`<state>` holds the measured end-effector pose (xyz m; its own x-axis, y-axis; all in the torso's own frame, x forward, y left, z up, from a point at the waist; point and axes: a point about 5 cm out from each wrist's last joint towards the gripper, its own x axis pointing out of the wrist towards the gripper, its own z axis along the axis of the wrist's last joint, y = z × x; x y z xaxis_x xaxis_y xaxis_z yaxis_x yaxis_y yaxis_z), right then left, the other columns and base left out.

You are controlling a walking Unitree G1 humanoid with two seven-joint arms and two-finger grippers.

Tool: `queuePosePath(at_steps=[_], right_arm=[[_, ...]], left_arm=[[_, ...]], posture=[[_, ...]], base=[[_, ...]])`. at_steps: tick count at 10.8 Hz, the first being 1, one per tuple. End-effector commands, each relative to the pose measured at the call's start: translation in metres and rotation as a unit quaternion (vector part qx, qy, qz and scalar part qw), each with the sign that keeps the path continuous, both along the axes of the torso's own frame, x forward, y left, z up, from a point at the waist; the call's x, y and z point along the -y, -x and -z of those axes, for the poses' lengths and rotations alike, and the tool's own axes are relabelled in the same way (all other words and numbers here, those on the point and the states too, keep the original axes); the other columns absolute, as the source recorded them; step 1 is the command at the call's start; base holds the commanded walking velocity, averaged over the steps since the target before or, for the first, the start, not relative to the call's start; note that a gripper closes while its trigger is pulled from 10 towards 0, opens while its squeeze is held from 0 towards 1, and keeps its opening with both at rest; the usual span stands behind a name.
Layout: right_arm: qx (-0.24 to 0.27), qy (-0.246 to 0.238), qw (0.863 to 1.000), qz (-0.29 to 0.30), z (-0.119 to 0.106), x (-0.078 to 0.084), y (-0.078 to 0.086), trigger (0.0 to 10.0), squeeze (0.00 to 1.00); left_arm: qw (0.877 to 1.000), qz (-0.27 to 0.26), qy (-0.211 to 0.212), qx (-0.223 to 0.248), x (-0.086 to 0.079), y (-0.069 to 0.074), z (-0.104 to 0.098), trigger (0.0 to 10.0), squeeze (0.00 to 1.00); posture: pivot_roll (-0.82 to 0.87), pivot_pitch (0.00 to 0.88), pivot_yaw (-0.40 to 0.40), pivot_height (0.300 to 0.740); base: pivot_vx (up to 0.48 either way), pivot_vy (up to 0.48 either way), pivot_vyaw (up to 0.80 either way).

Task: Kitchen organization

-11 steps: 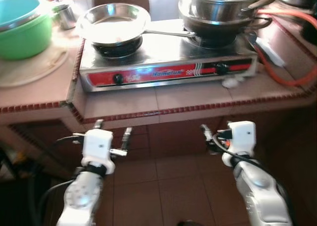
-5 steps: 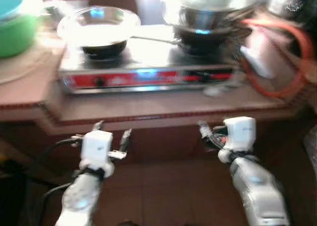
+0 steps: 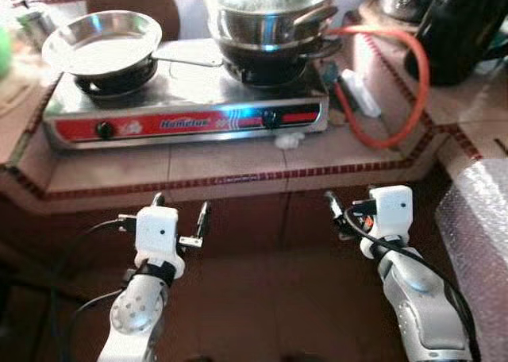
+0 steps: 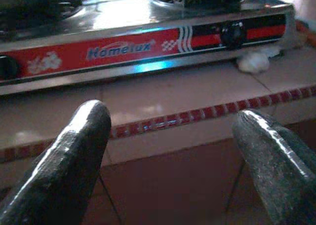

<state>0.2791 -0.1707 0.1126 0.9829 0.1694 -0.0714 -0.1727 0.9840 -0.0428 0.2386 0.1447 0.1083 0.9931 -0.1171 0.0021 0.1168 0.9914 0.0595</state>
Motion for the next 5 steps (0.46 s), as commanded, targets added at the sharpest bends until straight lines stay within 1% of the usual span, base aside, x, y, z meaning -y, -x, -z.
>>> queuePosePath(at_steps=[1, 2, 4, 5], right_arm=[[0.003, -0.002, 1.000, -0.006, -0.0017, -0.0047, 0.0002, 10.0, 0.00], [0.003, -0.002, 1.000, -0.005, -0.0022, -0.0050, -0.0001, 10.0, 0.00], [-0.005, -0.003, 1.000, -0.004, -0.0009, -0.0039, -0.0003, 10.0, 0.00], [-0.004, -0.003, 1.000, -0.003, -0.0015, -0.0035, -0.0010, 10.0, 0.00]], left_arm=[[1.000, -0.009, -0.001, 0.001, -0.0050, 0.0000, -0.0022, 10.0, 0.00], [1.000, -0.011, 0.001, 0.004, -0.0052, -0.0011, -0.0038, 10.0, 0.00], [0.999, -0.023, 0.029, -0.003, -0.0080, -0.0030, -0.0049, 10.0, 0.00], [0.999, -0.031, 0.031, -0.006, -0.0107, -0.0032, -0.0046, 10.0, 0.00]], posture=[[-0.10, 0.154, 0.034, 0.740], [-0.10, 0.153, 0.034, 0.740], [-0.10, 0.155, 0.031, 0.740], [-0.10, 0.157, 0.029, 0.740]], base=[[0.000, 0.000, 0.00], [0.000, 0.000, 0.00], [0.000, 0.000, -0.76], [0.000, 0.000, -0.79]])
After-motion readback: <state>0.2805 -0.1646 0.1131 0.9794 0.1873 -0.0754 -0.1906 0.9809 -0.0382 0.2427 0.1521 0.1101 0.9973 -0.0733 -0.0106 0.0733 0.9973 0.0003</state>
